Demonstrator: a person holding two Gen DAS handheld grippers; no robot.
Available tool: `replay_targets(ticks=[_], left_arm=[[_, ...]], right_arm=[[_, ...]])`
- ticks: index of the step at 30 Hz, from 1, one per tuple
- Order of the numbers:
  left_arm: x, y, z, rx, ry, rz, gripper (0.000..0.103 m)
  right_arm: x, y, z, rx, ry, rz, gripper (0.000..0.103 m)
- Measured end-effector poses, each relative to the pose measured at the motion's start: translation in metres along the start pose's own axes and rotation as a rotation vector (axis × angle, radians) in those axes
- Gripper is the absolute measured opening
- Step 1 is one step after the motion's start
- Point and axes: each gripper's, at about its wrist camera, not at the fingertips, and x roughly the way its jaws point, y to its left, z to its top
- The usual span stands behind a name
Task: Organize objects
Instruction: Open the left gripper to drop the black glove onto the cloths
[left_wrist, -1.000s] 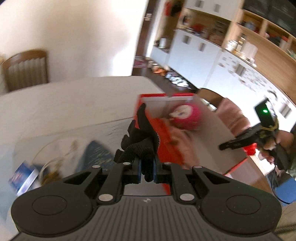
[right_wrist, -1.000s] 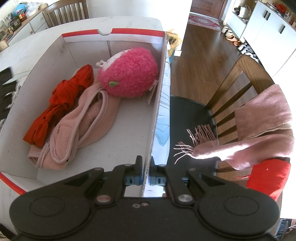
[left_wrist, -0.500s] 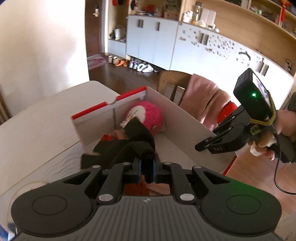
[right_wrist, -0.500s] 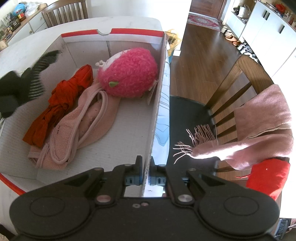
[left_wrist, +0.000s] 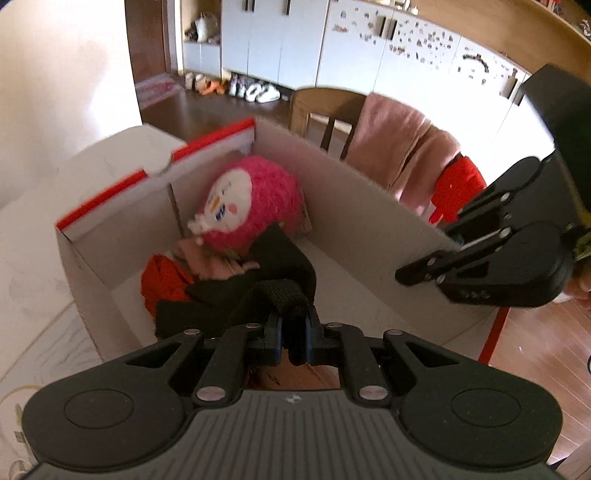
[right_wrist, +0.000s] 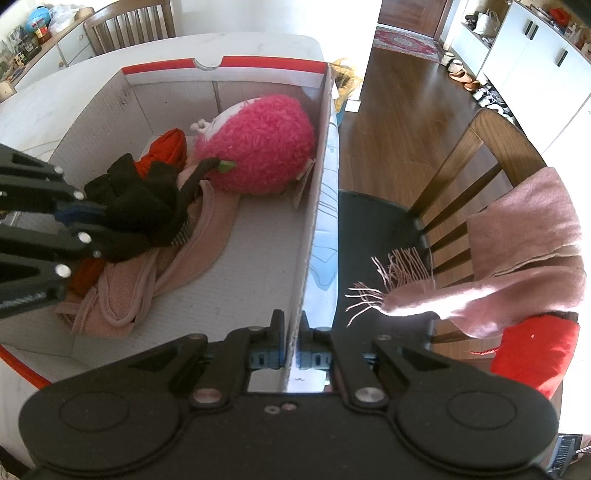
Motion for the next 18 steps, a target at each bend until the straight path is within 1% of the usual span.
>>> replay_targets(ticks=[6,9,10,11,12,13,14,16,18], left_arm=[[0.009,0.005,-0.010,-0.018,0.046,0.006,0.011],[0.008,0.008,-0.013,-0.033,0.052,-0.001,0.015],[0.007,0.009,-0.014,-0.038,0.051,-0.001,0.018],[0.005,0.010,-0.015,-0.043,0.048,0.000,0.025],[0.004,0.010,-0.016,-0.046,0.045,0.000,0.030],[0.004,0.009,-0.015,-0.047,0.043,0.000,0.042],[0.002,0.009,-0.016,-0.048,0.036,0.002,0.058],[-0.005,0.005,-0.016,-0.038,0.010,0.001,0.065],[-0.009,0.002,-0.016,-0.031,-0.004,0.013,0.067]], right_arm=[[0.000,0.001,0.000,-0.006,0.003,0.005,0.005],[0.000,0.001,0.000,-0.004,0.003,0.007,0.005],[0.000,0.001,0.000,-0.006,0.003,0.006,0.005],[0.000,0.001,0.000,-0.005,0.003,0.006,0.005],[0.000,0.002,0.000,-0.005,0.004,0.007,0.005],[0.000,0.002,0.000,-0.006,0.005,0.011,0.005],[0.000,0.002,0.000,-0.008,0.005,0.013,0.005],[0.000,0.003,-0.001,-0.013,0.005,0.008,0.005],[0.000,0.003,-0.001,-0.011,0.005,0.011,0.005]])
